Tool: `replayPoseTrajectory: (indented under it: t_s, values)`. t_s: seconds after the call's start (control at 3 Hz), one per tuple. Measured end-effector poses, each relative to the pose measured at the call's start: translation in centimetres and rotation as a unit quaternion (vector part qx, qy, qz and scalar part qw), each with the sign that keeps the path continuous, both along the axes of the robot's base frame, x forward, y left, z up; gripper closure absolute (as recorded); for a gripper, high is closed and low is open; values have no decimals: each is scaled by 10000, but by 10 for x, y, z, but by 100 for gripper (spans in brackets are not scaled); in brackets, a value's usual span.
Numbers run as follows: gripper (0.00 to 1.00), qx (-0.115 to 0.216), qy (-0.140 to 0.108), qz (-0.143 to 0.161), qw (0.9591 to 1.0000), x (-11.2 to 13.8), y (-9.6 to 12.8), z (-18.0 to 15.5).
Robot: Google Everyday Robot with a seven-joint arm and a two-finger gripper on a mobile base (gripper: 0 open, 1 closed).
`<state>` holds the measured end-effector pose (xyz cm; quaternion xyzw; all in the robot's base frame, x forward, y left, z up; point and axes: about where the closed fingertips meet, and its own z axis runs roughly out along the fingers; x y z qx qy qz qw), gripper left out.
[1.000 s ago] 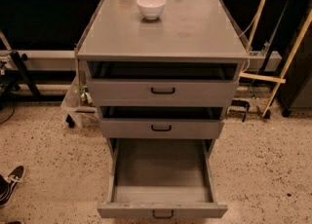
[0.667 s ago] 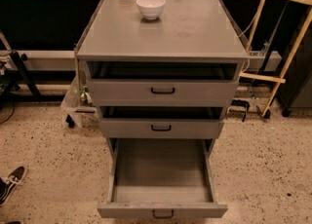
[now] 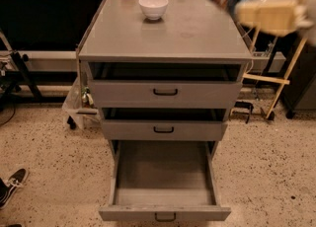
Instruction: Place redbull can into bottom drawer
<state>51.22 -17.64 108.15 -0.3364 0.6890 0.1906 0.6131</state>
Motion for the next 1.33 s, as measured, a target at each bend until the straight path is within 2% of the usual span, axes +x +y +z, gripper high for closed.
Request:
replayPoseTrajectory:
  t_s: [0.33, 0.67, 1.0, 1.33]
  values:
    - [100, -59, 213, 39, 9997, 5, 33, -74]
    - [100, -463, 402, -130, 9980, 18, 58, -163]
    - [100, -1021, 905, -369, 9900, 28, 75, -263]
    - [100, -1038, 1317, -608, 9840, 31, 69, -315]
